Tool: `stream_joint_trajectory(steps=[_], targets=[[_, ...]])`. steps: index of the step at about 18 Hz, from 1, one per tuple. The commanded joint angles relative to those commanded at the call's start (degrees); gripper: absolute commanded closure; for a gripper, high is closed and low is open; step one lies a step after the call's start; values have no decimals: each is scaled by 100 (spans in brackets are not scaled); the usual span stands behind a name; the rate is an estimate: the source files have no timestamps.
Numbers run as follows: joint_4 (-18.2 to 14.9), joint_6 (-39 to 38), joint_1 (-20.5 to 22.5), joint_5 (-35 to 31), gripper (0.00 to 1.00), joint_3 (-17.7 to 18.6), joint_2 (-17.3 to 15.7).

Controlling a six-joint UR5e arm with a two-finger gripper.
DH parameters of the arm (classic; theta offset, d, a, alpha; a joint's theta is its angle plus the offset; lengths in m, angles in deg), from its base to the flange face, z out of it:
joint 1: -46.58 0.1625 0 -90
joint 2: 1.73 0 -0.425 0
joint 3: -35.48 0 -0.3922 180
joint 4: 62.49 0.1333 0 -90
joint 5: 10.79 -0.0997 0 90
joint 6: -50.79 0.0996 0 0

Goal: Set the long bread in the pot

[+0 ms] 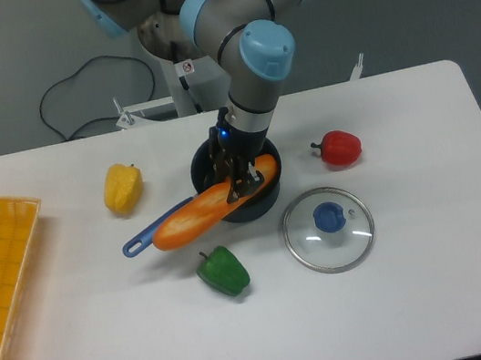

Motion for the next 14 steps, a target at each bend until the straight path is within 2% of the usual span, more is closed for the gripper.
stream_joint_trajectory(steps=[3,4,7,9,10,11,14], targets=[[-35,0,0,0,46,0,-27],[-183,-9,0,0,46,-44,-53],[-1034,-44,9,-17,40,-342,-220],[-1527,-18,87,-18,21,-623,-211],[-1721,-35,105,-17,8,-763,-194],[-1879,-87,123,-17,0,-895,-176],[-1978,-97,158,-53,0,-1142,-202]])
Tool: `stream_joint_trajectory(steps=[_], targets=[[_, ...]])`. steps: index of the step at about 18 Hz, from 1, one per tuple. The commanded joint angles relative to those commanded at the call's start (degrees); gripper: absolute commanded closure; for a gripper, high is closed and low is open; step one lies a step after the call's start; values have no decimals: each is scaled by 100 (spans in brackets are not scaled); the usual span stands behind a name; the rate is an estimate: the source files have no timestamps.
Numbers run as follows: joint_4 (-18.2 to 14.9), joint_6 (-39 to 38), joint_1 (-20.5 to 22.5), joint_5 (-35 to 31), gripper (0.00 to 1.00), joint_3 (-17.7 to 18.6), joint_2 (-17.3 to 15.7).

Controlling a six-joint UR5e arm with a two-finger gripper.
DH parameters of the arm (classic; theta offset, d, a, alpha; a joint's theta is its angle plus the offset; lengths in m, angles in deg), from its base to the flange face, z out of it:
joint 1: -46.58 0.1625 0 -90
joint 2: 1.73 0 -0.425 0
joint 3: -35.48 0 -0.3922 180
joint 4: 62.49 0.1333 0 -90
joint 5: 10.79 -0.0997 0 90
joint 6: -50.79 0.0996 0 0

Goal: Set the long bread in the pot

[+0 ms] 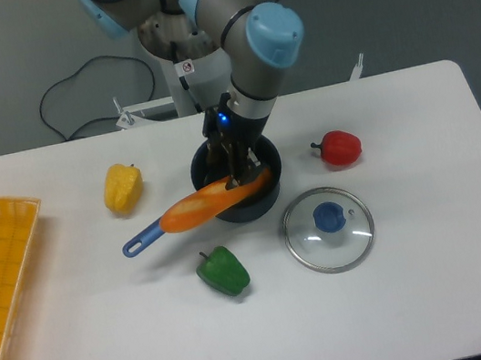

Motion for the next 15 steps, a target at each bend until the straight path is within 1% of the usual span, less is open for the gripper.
stream_joint_trajectory(steps=[3,5,6,8,11,13,15], targets=[[35,0,70,0,0,-316,-44],[44,0,193,-17,0,-623,0],[44,9,237,-113,0,-720,26],[97,17,264,-447,0,-800,35],[377,52,273,-965,0,-932,228],[605,79,412,-1072,0,-941,281],[668,88,440,-1072,0,-941,307]])
